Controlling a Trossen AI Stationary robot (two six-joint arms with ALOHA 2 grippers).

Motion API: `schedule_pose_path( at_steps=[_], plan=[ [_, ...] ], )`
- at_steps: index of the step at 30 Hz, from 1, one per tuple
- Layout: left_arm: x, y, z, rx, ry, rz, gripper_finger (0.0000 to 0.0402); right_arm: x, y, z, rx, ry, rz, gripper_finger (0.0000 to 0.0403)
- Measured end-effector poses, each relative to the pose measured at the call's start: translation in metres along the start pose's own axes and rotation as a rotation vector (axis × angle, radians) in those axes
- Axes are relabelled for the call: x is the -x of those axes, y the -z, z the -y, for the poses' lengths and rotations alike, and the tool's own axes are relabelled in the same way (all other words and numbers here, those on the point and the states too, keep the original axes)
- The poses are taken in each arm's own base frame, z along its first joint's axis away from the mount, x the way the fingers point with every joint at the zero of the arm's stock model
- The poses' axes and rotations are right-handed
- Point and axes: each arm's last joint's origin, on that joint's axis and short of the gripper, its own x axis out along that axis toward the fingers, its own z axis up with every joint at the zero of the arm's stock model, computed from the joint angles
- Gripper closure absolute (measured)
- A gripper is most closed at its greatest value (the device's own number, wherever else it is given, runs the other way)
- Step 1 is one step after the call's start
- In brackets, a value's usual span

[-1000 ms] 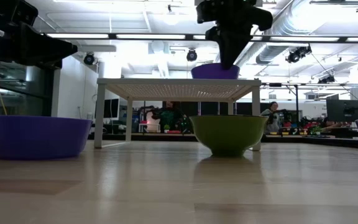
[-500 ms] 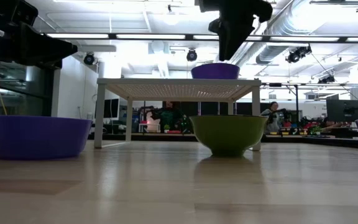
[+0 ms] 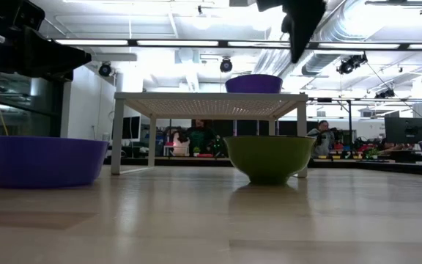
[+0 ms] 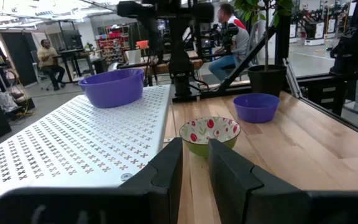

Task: Pick & Place Mini bowls
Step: Stack the right blue bowl on top of the blue bowl on the shelf

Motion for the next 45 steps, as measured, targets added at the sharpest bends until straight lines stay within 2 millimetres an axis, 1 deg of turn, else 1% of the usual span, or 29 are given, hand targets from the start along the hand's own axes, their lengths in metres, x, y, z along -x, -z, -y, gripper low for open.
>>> schedule_pose_path(
  at_steps=[6, 9, 13, 20, 24, 29, 38, 42, 45],
  plan=[
    [0.0, 0.0, 0.0, 0.0, 0.0, 0.0, 0.033, 0.007, 0.018, -0.02, -0.101, -0.004, -0.102, 0.0248],
    [0.0, 0.0, 0.0, 0.0, 0.0, 0.0, 0.033, 0.007, 0.026, -0.03, -0.139, -0.012, -0.11, 0.0245],
    [0.0, 0.0, 0.0, 0.0, 0.0, 0.0, 0.033, -0.004, 0.044, -0.039, -0.202, -0.023, -0.159, 0.0247],
    [0.0, 0.0, 0.0, 0.0, 0.0, -0.001, 0.033, -0.029, 0.076, -0.055, -0.297, -0.145, -0.176, 0.0251],
    [0.0, 0.0, 0.0, 0.0, 0.0, 0.0, 0.033, -0.042, 0.094, -0.069, -0.247, -0.189, -0.18, 0.0249],
    [0.0, 0.0, 0.0, 0.0, 0.0, -0.001, 0.033, -0.052, 0.113, -0.083, -0.164, -0.202, -0.181, 0.0249],
    [0.0, 0.0, 0.0, 0.0, 0.0, -0.001, 0.033, -0.065, 0.133, -0.111, 0.026, -0.258, -0.117, 0.0249],
    [0.0, 0.0, 0.0, 0.0, 0.0, -0.001, 0.033, -0.075, 0.141, -0.117, 0.053, -0.267, -0.11, 0.0249],
    [0.0, 0.0, 0.0, 0.0, 0.0, -0.001, 0.033, -0.083, 0.144, -0.118, 0.04, -0.269, -0.109, 0.0249]
  ],
)
